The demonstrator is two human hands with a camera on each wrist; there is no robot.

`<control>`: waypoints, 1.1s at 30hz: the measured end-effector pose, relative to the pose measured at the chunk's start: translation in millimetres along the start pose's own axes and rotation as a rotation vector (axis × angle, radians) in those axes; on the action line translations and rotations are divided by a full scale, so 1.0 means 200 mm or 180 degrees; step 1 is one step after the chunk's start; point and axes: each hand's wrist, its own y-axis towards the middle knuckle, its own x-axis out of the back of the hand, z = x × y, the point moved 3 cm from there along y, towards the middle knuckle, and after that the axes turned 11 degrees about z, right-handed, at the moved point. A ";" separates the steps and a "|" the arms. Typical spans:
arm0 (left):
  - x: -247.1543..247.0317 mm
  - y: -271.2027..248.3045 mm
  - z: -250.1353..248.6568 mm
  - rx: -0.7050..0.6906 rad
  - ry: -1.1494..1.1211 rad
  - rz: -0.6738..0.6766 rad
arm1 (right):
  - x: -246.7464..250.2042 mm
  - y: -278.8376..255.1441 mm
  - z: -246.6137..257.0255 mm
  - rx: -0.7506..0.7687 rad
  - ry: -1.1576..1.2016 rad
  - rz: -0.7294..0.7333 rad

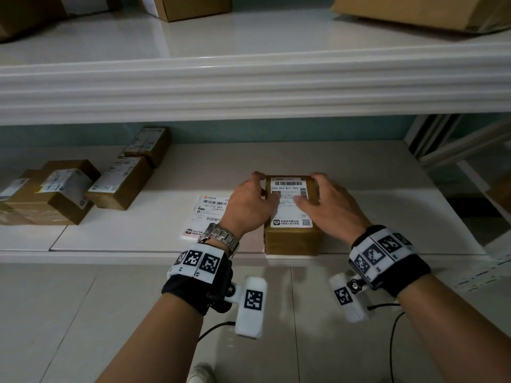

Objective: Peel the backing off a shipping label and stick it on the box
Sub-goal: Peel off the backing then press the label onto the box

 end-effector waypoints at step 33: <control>0.09 -0.04 -0.02 0.0103 -0.1367 -0.0998 | 0.06 -0.03 0.01 -0.0270 -0.0005 -0.0236</control>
